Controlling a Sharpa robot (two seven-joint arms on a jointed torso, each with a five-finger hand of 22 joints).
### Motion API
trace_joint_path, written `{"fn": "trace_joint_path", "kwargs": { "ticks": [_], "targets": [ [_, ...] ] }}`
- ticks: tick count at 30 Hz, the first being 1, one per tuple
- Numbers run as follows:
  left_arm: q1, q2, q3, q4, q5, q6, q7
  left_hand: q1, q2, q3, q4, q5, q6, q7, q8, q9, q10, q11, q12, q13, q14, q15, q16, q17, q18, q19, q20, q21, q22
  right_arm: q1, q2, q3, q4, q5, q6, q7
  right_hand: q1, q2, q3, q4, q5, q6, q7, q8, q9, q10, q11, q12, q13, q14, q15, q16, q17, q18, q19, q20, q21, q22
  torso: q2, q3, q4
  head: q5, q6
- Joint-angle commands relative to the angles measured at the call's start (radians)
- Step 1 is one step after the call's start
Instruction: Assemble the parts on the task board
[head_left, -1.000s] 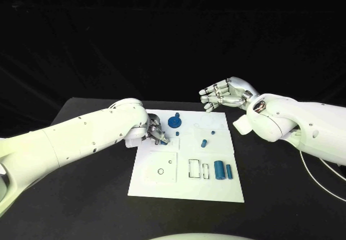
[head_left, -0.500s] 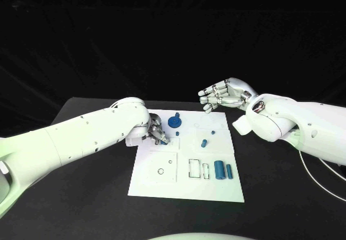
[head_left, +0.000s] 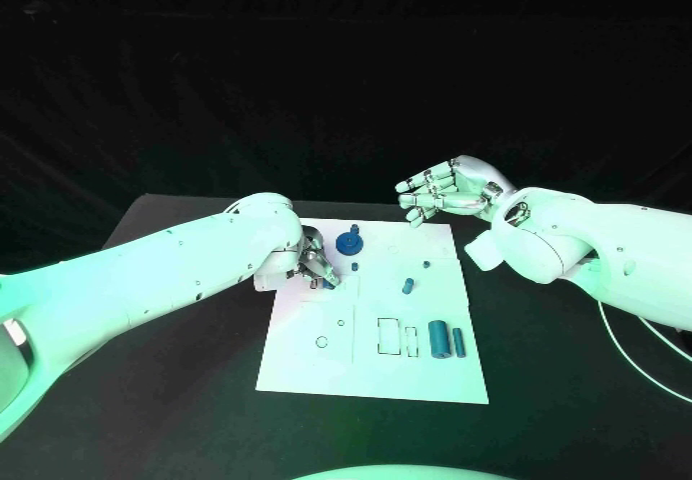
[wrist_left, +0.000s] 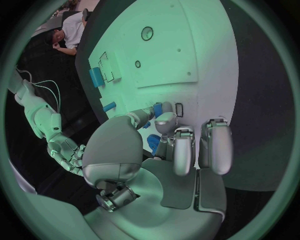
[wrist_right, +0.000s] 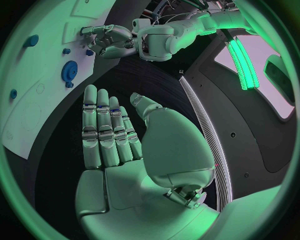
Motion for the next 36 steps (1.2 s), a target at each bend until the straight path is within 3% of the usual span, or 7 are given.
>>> {"fn": "trace_joint_path", "kwargs": {
  "ticks": [1, 13, 21, 24, 36],
  "targets": [
    [-0.008, 0.008, -0.005, -0.006, 0.019, 0.051, -0.034, -0.004, 0.01, 0.115, -0.107, 0.007, 0.023, -0.018, 0.007, 0.001, 0.002, -0.007, 0.001, -0.001, 0.107, -0.009, 0.002, 0.263, -0.004, 0.02, -0.007, -0.001, 0.088, -0.001, 0.001, 0.0, 0.003, -0.009, 0.018, 0.0, -0.005, 0.006, -0.004, -0.002, 0.022, -0.007, 0.001, -0.001, 0.0, -0.008, 0.001, 0.0, 0.0, -0.009, -0.002, -0.004, -0.004, 0.004, 0.002, 0.004, -0.007, -0.004, 0.001, -0.0005, -0.0013, 0.0, -0.001],
    [-0.013, 0.027, -0.008, -0.025, 0.023, 0.06, -0.052, -0.058, 0.011, 0.105, -0.08, 0.004, 0.043, -0.027, 0.019, 0.002, 0.013, -0.014, 0.014, 0.009, 0.107, -0.014, 0.002, 0.263, -0.008, 0.027, -0.012, 0.008, 0.103, -0.001, 0.0, 0.0, 0.009, -0.011, 0.022, -0.002, -0.006, 0.006, -0.006, -0.002, 0.033, -0.007, 0.002, -0.001, 0.0, -0.01, 0.001, 0.0, 0.0, -0.009, -0.001, -0.003, -0.007, 0.004, 0.004, 0.004, -0.01, -0.007, 0.0, 0.0001, 0.0, -0.004, 0.0],
    [-0.013, 0.032, -0.009, -0.03, 0.024, 0.056, -0.054, -0.122, -0.001, 0.037, -0.039, 0.0, 0.057, -0.034, 0.025, -0.001, 0.02, -0.019, 0.021, 0.014, 0.107, -0.019, 0.002, 0.263, -0.009, 0.031, -0.017, 0.012, 0.11, -0.001, -0.001, 0.0, 0.011, -0.011, 0.026, -0.002, -0.007, 0.006, -0.007, -0.001, 0.035, -0.008, 0.002, -0.001, 0.0, -0.01, 0.002, 0.0, 0.0, -0.01, -0.001, -0.004, -0.008, 0.004, 0.004, 0.005, -0.011, -0.007, 0.0, -0.0003, 0.0004, -0.005, -0.002],
    [-0.013, 0.035, -0.009, -0.031, 0.025, 0.051, -0.059, -0.134, 0.004, 0.019, -0.027, 0.001, 0.062, -0.035, 0.026, -0.002, 0.02, -0.02, 0.02, 0.012, 0.107, -0.02, 0.002, 0.263, -0.01, 0.032, -0.018, 0.014, 0.114, -0.001, -0.001, 0.0, 0.012, -0.011, 0.025, 0.0, -0.01, 0.008, -0.009, 0.001, 0.038, -0.008, 0.002, -0.001, 0.001, -0.011, 0.002, 0.001, 0.0, -0.01, 0.0, -0.003, -0.009, 0.004, 0.004, 0.005, -0.013, -0.009, 0.0, -0.0004, 0.001, -0.006, -0.004],
    [-0.013, 0.038, -0.009, -0.034, 0.028, 0.056, -0.068, -0.162, -0.007, -0.047, -0.002, -0.001, 0.074, -0.04, 0.033, -0.004, 0.023, -0.024, 0.022, 0.012, 0.107, -0.023, 0.002, 0.263, -0.012, 0.036, -0.021, 0.019, 0.123, -0.001, -0.001, -0.001, 0.013, -0.009, 0.03, 0.005, -0.012, 0.009, -0.011, 0.003, 0.045, -0.009, 0.002, -0.001, 0.001, -0.013, 0.002, 0.0, 0.0, -0.012, 0.0, -0.003, -0.012, 0.004, 0.005, 0.006, -0.016, -0.011, -0.001, -0.0007, 0.0011, -0.007, -0.006]
  ]
}}
